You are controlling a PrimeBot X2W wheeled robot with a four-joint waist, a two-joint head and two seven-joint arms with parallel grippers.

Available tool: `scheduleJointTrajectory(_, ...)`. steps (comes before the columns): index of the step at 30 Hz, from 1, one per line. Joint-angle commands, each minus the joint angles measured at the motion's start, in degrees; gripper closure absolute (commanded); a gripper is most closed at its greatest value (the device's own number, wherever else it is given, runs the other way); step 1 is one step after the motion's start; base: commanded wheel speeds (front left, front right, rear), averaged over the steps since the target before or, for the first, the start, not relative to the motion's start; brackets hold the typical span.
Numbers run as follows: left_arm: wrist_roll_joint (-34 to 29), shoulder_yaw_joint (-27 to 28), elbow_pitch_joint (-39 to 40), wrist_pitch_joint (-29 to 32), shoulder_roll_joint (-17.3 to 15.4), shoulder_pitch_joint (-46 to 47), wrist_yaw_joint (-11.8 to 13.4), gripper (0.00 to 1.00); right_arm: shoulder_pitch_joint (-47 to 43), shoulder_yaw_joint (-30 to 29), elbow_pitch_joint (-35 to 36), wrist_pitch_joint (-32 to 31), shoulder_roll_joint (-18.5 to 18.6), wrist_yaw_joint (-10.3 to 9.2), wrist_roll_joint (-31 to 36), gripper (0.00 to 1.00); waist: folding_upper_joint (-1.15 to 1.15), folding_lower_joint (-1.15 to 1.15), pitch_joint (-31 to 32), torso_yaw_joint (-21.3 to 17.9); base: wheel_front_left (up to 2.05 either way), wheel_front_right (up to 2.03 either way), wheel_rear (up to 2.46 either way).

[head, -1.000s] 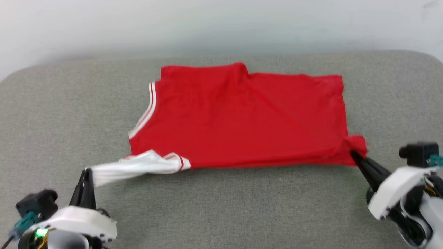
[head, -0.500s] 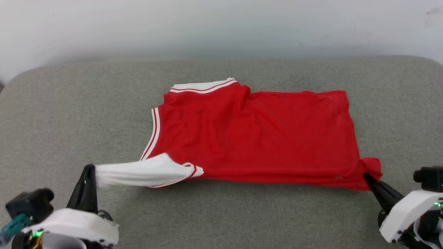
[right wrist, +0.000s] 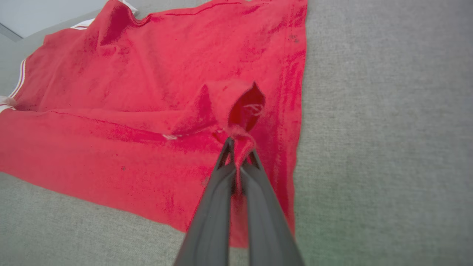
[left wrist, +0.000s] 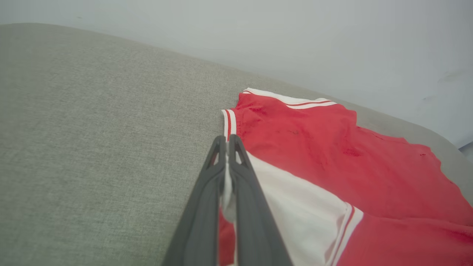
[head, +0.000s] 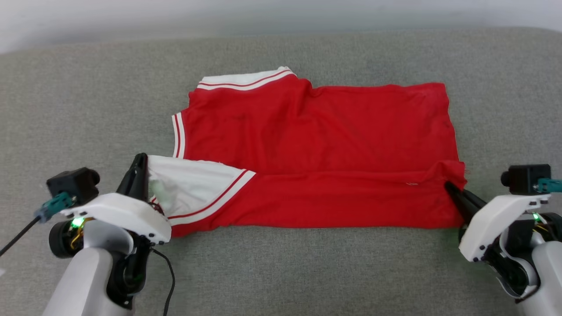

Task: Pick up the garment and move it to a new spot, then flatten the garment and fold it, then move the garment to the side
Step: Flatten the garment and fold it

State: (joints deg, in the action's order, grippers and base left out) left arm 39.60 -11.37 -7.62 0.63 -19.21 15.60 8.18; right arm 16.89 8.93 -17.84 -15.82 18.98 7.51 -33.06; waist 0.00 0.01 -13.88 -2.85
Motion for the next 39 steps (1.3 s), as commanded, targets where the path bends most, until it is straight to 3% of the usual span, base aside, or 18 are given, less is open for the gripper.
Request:
scheduleJointTrajectory(1, 0.2, -0.4, -1.6, 0.2, 0.3, 1.2, -0.5, 1.0, 0.9, 0.5, -0.9, 0.7, -0.4, -0.04, 0.0, 1.0, 0.0, -0.01, -1.1, -0.3, 0.0, 0.0, 0.0)
scheduleJointTrajectory(8, 0.9, -2.6, -13.3, 1.3, 1.8, 7.0, -3.7, 1.0, 6.3, 4.0, -8.8, 4.5, -0.7, -0.04, 0.4, 1.0, 0.0, -0.01, -3.3, -0.8, 0.0, 0.0, 0.0)
scheduleJointTrajectory(9, 1.1, -2.9, -14.6, 1.5, 2.1, 7.7, -4.3, 1.0, 6.7, 4.6, -10.1, 5.0, -0.7, -0.05, 0.2, 0.73, 0.0, -0.01, -3.5, -0.8, 0.0, 0.0, 0.0)
scheduleJointTrajectory(11, 1.6, -3.5, -17.2, 2.1, 2.7, 9.0, -5.4, 1.0, 7.6, 5.7, -11.8, 6.3, -1.0, -0.05, -0.2, 0.0, 0.0, -0.01, -3.6, -0.8, 0.0, 0.0, 0.0)
scheduleJointTrajectory(13, 2.0, -3.6, -19.4, 2.0, 2.9, 10.1, -6.2, 0.51, 8.0, 6.8, -12.8, 7.8, -1.3, -0.05, -1.0, 0.0, 0.0, -0.01, -3.5, -0.8, 0.0, 0.0, 0.0)
scheduleJointTrajectory(14, 2.2, -3.7, -20.2, 1.9, 3.1, 10.5, -6.4, 0.06, 8.1, 7.1, -13.0, 8.8, -0.9, -0.06, -1.0, 0.0, 0.0, -0.01, -3.4, -0.8, 0.0, 0.0, 0.0)
scheduleJointTrajectory(15, 2.3, -3.6, -20.8, 1.7, 3.1, 10.8, -6.7, 0.0, 8.1, 7.4, -12.9, 10.2, -0.6, -0.07, -1.3, 0.0, 0.0, -0.01, -3.0, -0.7, 0.0, 0.0, 0.0)
scheduleJointTrajectory(22, 3.1, -2.0, -21.0, 0.8, 1.2, 10.6, -7.0, 0.0, 6.2, 6.8, -8.1, 20.7, 0.0, -0.04, -1.8, 0.0, 0.0, -0.01, 0.0, -1.3, 0.0, 0.0, 0.0)
scheduleJointTrajectory(27, 3.4, -1.1, -15.5, 4.8, -3.1, 8.8, -6.1, 0.0, 4.2, 4.0, -3.4, 25.2, 0.1, -0.04, 1.7, 0.0, 0.0, -0.01, 2.5, -1.8, 0.0, 0.0, 0.0)
scheduleJointTrajectory(36, 6.1, -2.1, -0.6, 25.5, -13.1, 2.3, -2.0, 0.0, -2.5, -3.6, 8.0, 23.4, -4.0, -0.04, 7.9, 0.0, 0.0, -0.01, 3.7, -3.2, 0.0, 0.0, 0.0)
scheduleJointTrajectory(39, 7.3, -2.2, 1.8, 29.6, -14.4, 0.8, -0.9, 0.0, -3.5, -4.6, 10.0, 22.4, -4.9, -0.04, 8.7, 0.0, 0.0, -0.01, 3.2, -3.7, 0.0, 0.0, 0.0)
